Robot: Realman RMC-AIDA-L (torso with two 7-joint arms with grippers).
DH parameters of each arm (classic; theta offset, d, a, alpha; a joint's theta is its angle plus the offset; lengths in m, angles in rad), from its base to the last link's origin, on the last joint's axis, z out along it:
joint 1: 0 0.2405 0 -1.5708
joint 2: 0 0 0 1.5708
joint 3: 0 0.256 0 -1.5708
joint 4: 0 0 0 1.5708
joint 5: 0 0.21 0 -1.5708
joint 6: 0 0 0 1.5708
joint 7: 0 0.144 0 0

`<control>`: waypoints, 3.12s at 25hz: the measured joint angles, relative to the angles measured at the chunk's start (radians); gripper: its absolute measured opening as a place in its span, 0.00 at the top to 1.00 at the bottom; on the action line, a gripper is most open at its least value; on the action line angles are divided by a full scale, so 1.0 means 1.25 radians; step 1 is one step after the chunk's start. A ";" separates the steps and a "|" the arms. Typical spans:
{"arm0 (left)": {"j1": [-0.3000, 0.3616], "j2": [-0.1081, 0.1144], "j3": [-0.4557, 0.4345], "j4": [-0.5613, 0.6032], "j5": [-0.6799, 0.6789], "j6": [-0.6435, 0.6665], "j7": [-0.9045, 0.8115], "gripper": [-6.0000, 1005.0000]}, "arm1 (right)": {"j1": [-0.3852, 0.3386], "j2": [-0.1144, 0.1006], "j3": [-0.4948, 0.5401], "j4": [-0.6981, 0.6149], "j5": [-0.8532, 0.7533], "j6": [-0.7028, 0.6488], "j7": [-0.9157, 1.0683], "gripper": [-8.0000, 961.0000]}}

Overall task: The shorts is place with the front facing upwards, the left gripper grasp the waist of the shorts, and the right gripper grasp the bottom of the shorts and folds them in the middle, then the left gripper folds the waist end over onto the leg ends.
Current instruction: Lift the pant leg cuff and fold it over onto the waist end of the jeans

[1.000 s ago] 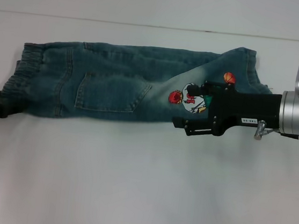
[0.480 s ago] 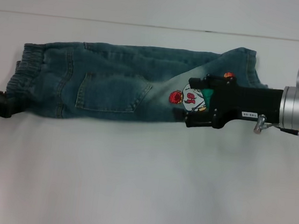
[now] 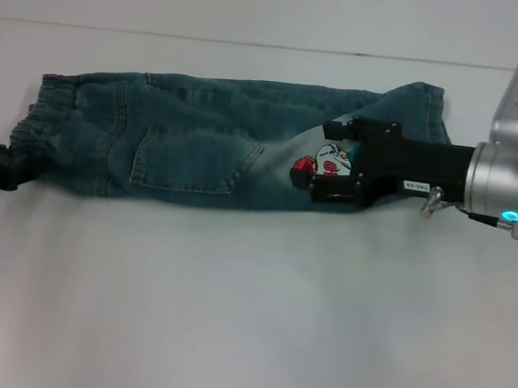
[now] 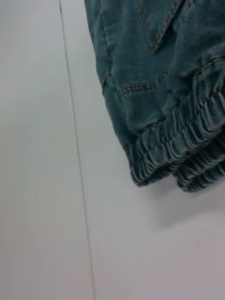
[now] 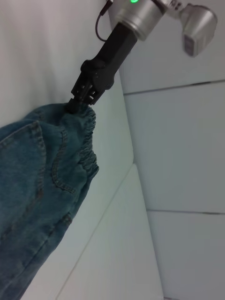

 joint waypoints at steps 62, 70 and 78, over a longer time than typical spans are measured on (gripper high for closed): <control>-0.058 -0.036 0.075 0.419 0.058 0.317 -0.231 0.94 | 0.062 0.017 -0.487 0.201 0.697 0.417 -0.339 0.18; -0.107 -0.036 0.077 0.446 0.056 0.341 -0.260 0.95 | 0.062 0.018 -0.492 0.212 0.703 0.447 -0.357 0.18; -0.127 -0.037 0.137 0.508 0.056 0.352 -0.323 0.94 | 0.067 0.019 -0.492 0.215 0.704 0.447 -0.376 0.18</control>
